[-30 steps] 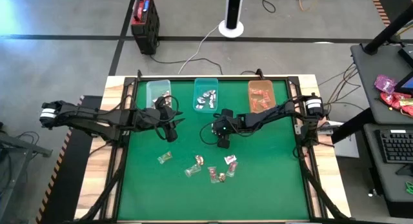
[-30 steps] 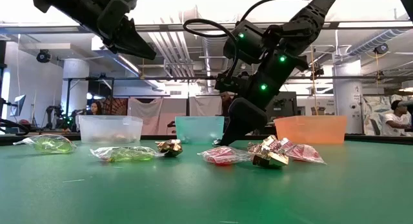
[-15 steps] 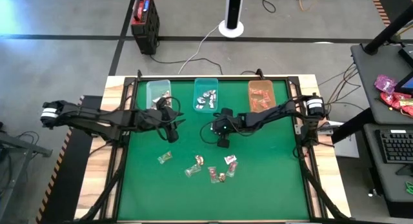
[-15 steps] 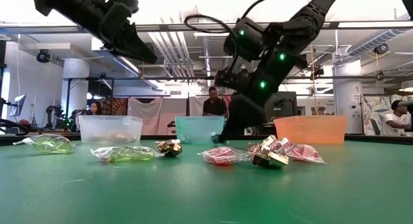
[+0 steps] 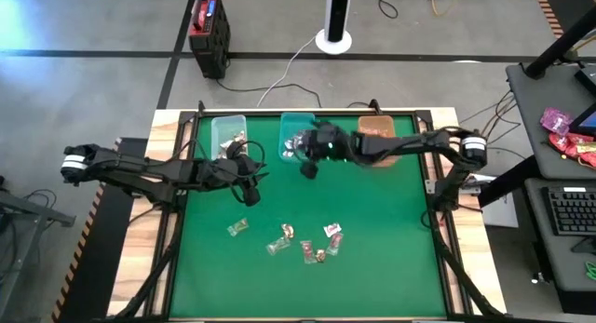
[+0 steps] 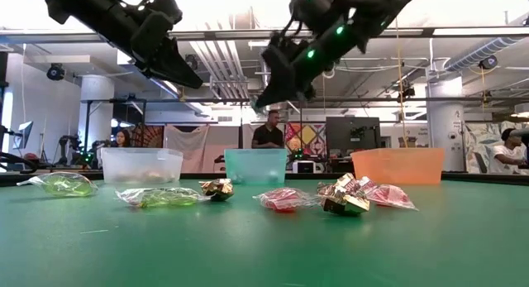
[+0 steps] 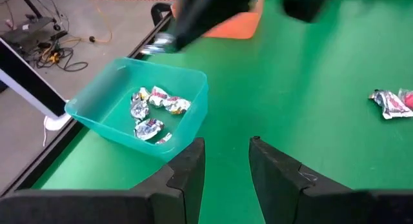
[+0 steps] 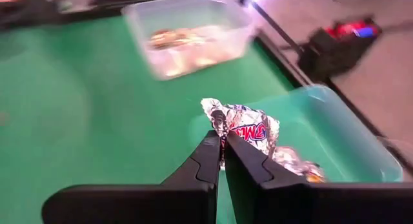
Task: Sort candy by brand, put in halloween buckets
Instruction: Put the silver wrap candy into the blue bin
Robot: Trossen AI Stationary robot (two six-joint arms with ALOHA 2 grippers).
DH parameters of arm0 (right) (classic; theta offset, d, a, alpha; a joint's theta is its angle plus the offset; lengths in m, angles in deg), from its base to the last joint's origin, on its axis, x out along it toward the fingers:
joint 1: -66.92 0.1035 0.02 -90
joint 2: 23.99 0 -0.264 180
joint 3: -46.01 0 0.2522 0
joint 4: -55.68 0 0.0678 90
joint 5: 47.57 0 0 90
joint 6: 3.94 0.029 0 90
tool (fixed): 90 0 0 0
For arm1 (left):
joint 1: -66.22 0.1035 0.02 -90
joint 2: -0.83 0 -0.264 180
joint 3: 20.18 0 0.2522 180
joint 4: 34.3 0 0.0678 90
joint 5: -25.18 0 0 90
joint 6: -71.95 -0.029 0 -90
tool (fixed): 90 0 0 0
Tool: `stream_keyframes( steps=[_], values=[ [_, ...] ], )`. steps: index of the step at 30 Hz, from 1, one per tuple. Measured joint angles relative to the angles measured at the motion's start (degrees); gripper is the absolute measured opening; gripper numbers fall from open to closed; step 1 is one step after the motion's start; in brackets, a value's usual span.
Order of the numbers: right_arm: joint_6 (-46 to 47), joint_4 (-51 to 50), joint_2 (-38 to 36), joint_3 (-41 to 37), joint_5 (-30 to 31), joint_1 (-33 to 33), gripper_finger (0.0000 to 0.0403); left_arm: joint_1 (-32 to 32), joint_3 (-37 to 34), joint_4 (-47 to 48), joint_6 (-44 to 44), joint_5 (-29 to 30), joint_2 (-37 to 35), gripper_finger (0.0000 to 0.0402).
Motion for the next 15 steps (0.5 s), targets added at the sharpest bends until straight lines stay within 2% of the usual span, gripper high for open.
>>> stream_keyframes(
  steps=[2, 5, 7, 15],
  values=[
    [1.95, -0.58, 1.66, 1.07, -0.63, -2.32, 0.0012, -0.12, 0.0, 0.07, 1.03, 0.05, 0.0, 0.0105],
    [4.26, -2.73, 4.1, 3.89, -6.43, -5.2, 0.0015, -0.17, 0.0, 1.05, 2.85, 0.13, -0.04, 0.0105],
    [5.23, -4.84, 5.64, 6.04, -7.98, -6.04, 0.0024, -0.17, 0.0, 1.45, 3.69, 0.38, -0.06, 0.0105],
    [5.23, -12.92, 9.94, 13.95, -7.87, -6.33, 0.0106, -0.17, 0.0, 1.71, 4.61, 1.23, -0.09, 0.0105]
  ],
)
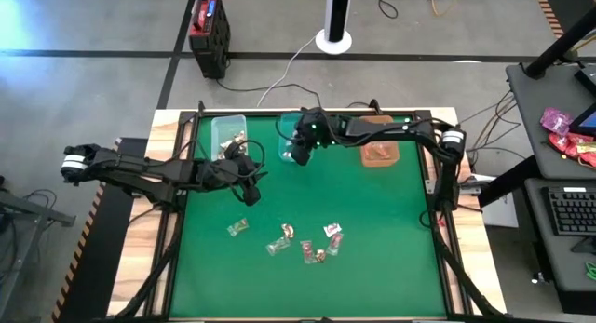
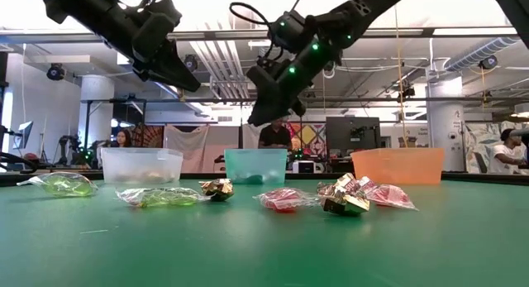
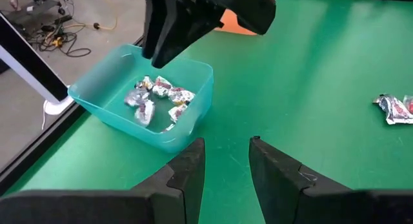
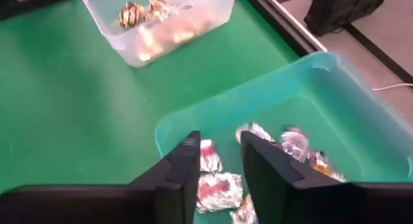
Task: Sort candy by brand, put in halloween buckets
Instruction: Put the silver wrap candy into the blue bin
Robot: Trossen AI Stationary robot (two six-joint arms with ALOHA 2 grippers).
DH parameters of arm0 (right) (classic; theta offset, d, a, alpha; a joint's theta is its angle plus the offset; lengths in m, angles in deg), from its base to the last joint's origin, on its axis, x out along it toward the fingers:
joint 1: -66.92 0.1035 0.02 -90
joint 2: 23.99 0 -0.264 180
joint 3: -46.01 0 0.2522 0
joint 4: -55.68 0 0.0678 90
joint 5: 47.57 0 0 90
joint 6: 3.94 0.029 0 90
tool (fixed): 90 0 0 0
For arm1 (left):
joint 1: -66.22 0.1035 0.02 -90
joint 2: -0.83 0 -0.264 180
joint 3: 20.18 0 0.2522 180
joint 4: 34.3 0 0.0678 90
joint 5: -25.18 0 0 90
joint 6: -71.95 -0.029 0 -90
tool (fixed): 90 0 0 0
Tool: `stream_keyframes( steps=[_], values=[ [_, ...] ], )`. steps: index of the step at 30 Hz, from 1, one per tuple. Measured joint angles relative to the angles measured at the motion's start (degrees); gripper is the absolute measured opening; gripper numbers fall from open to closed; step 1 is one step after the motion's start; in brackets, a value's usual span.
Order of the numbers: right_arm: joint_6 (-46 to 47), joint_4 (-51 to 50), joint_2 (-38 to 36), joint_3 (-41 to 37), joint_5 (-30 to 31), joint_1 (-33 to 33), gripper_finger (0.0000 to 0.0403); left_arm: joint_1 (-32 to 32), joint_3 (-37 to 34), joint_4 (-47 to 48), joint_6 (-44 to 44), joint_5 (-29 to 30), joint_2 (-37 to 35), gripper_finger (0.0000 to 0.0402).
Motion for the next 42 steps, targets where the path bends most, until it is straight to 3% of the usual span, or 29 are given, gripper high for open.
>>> stream_keyframes(
  steps=[7, 14, 19, 32, 42],
  values=[
    [-1.4, -7.53, -2.44, 1.53, -1.39, 0.94, 0.0155, -0.03, 0.0, 1.99, 1.28, -0.02, -0.04, 0.0105],
    [-4.4, -23.1, -6.0, 0.71, -15.77, 5.21, 0.0159, -0.15, 0.0, 3.49, 2.22, -0.56, 0.13, 0.0105],
    [-10.47, -31.3, -6.65, -2.24, -17.76, 11.21, 0.015, -0.15, 0.0, 3.35, 2.25, -1.11, 0.48, 0.0105],
    [-3.54, -27.92, -6.97, -14.83, -16.26, 23.15, 0.0128, -0.15, 0.0, 1.66, 2.05, -1.17, 1.38, 0.0105],
    [0.66, -21.51, -6.97, -19.1, -16.07, 24.72, 0.0112, -0.15, 0.0, 0.15, 2.06, -1.17, 3.91, 0.0105]
  ],
)
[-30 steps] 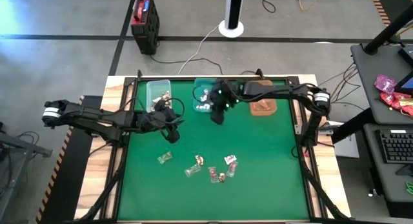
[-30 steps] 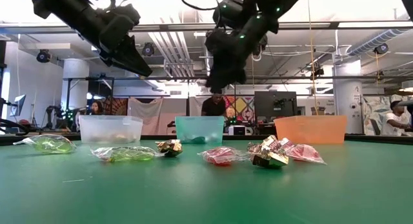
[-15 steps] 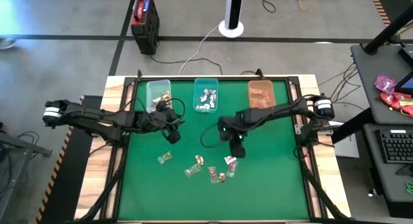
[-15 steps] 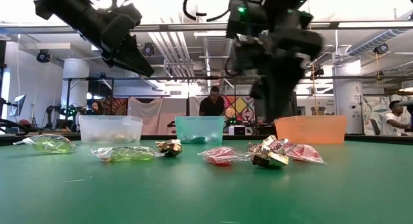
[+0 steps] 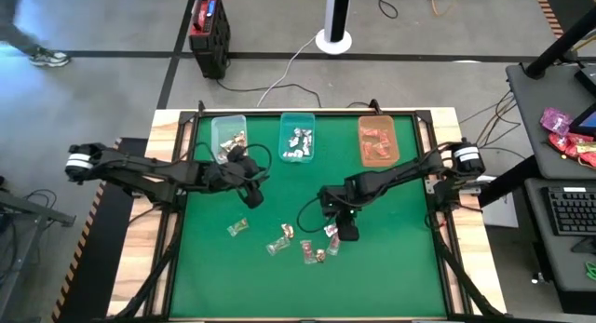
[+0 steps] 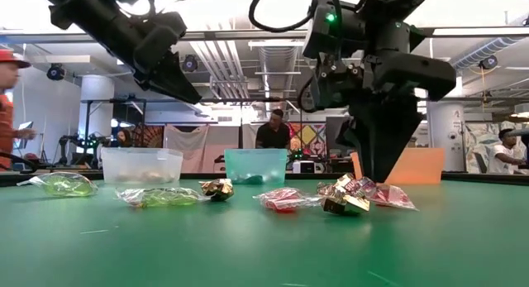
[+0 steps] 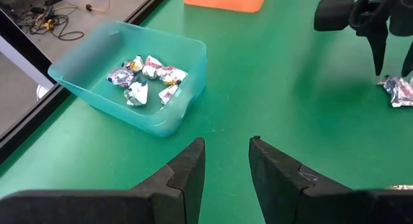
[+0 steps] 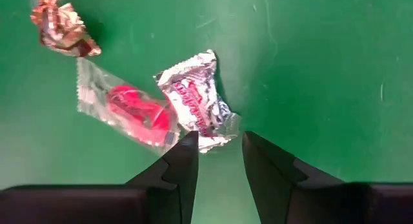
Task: Sort candy by brand, put in halloween buckets
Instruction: Put the silver wrap candy into the blue bin
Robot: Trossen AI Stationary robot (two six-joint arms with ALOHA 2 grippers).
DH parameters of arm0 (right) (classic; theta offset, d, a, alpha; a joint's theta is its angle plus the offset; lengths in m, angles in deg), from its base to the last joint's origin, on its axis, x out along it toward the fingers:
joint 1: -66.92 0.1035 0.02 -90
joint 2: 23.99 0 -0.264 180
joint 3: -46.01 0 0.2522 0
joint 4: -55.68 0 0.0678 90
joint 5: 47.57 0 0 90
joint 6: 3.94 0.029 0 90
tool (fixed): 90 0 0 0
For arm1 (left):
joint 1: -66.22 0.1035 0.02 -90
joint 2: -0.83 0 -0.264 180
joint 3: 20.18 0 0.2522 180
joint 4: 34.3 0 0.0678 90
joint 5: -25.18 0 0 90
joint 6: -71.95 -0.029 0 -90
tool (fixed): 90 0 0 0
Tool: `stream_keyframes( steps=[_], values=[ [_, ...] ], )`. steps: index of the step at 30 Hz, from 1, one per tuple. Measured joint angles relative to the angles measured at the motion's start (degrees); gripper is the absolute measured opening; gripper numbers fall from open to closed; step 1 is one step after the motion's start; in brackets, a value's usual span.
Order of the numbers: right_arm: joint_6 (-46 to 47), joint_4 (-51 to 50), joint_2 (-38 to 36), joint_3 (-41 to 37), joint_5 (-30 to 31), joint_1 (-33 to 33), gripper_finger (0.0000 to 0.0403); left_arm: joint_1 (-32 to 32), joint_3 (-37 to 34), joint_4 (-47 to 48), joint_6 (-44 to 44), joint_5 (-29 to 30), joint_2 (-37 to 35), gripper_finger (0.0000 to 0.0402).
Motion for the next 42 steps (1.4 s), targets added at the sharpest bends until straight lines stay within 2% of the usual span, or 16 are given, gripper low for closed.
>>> stream_keyframes(
  steps=[10, 20, 30, 33, 39, 42],
  values=[
    [-0.03, 5.13, 0.02, -0.81, 0.04, 0.0, 0.0093, 0.0, 0.0, -2.16, -0.02, 0.0, 3.37, 0.0105],
    [-0.16, 5.93, 0.02, -2.99, -0.21, 0.09, 0.0015, 0.0, 0.0, -2.38, -0.07, 0.0, 3.72, 0.0105],
    [-1.98, 6.28, -0.78, -0.8, 3.5, -0.48, 0.0011, -0.01, 0.0, -2.38, -0.26, 0.0, 3.7, 0.0105],
    [-3.98, 6.42, -2.17, 1.18, 8.83, -1.51, 0.0011, 0.0, 0.0, -2.38, -1.12, 0.02, 3.68, 0.0105],
    [-12.86, 7.95, -2.04, 7.99, 26.34, -6.21, 0.0011, -0.07, 1.01, -2.36, -2.2, 0.0, 3.63, 0.0105],
    [-17.11, 10.61, -1.16, 10.77, 28.33, -9.91, 0.0011, -0.4, 2.39, -0.66, -2.72, -0.33, 3.59, 0.0105]
  ],
)
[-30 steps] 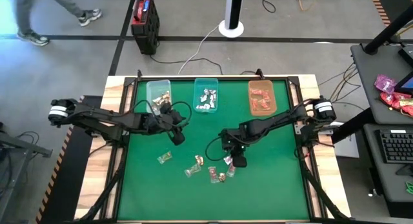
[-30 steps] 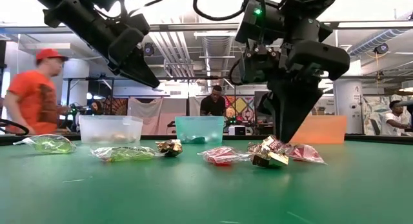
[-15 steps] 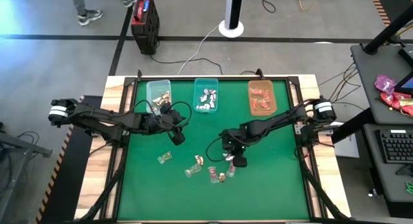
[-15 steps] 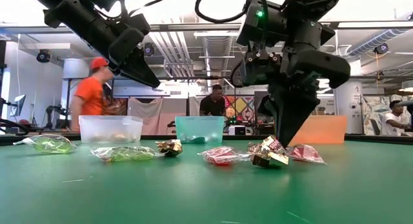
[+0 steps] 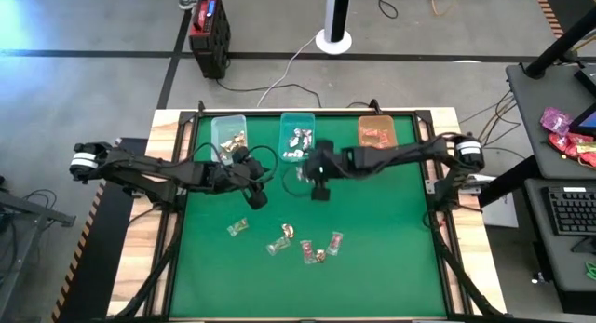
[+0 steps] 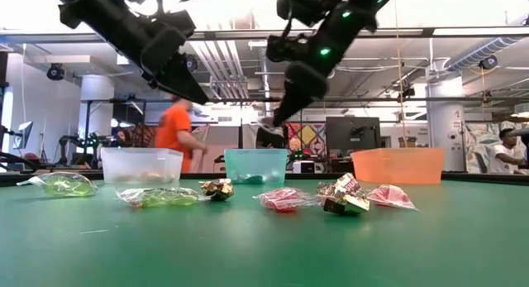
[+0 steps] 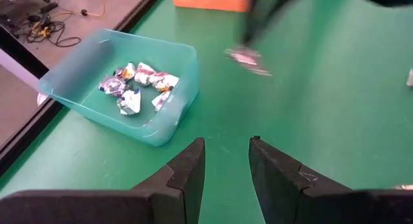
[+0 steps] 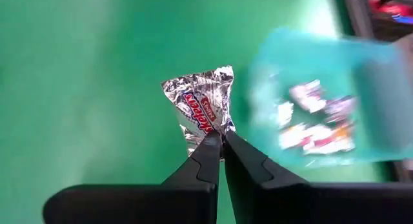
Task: Sort candy by brand, put in halloween buckets
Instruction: Put the silver wrap candy into the blue bin, then put the green gummy into the orange bin
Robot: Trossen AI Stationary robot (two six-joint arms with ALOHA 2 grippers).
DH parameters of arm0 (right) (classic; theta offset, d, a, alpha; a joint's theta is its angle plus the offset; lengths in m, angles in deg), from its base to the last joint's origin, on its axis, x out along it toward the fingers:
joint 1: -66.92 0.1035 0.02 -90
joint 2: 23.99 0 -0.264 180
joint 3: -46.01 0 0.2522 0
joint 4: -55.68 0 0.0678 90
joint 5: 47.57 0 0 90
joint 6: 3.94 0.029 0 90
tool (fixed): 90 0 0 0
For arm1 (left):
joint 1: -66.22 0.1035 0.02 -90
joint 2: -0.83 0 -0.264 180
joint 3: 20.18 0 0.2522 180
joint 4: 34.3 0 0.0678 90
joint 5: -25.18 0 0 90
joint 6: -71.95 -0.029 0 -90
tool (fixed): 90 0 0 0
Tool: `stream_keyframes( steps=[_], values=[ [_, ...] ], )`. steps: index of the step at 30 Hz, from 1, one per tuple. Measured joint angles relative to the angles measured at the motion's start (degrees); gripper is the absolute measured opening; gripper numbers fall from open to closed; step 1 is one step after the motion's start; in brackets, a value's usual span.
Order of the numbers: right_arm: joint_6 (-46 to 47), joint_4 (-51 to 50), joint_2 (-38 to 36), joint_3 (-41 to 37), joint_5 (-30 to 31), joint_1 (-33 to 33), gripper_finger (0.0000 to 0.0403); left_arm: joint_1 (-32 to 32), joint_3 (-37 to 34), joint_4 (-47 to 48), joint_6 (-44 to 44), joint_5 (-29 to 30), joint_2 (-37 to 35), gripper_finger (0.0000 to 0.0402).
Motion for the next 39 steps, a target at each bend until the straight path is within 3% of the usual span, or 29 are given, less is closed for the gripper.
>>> stream_keyframes(
  steps=[7, 13, 23, 26, 33, 39],
  values=[
    [-1.11, 3.71, 3.22, 5.74, -1.5, -8.67, 0.0011, -2.05, 3.64, 7.17, -0.37, -0.07, 0.0, 0.0105],
    [4.33, 4.41, 8.1, 9.35, -3.82, -14.15, 0.0018, -4.44, 4.14, 9.51, -0.57, -0.08, -0.07, 0.0105],
    [6.92, 1.13, 14.64, 16.35, -4.56, -17.56, 0.0116, -7.36, 4.14, 19.87, 5.23, -0.48, -1.58, 0.0105],
    [6.87, -2.03, 14.33, 16.84, -4.56, -17.56, 0.014, -7.38, 4.12, 22.68, 6.94, -4.85, -2.1, 0.0105],
    [7.88, -11.57, 9.2, 16.61, -4.71, -15.49, 0.0165, -7.81, 4.12, 31.07, 13.93, -23.37, -1.84, 0.0105],
    [9.41, -16.81, 6.11, 16.22, -4.55, -11.58, 0.0167, -10.98, 3.5, 37.96, 21.58, -25.63, -0.82, 0.0105]
  ],
)
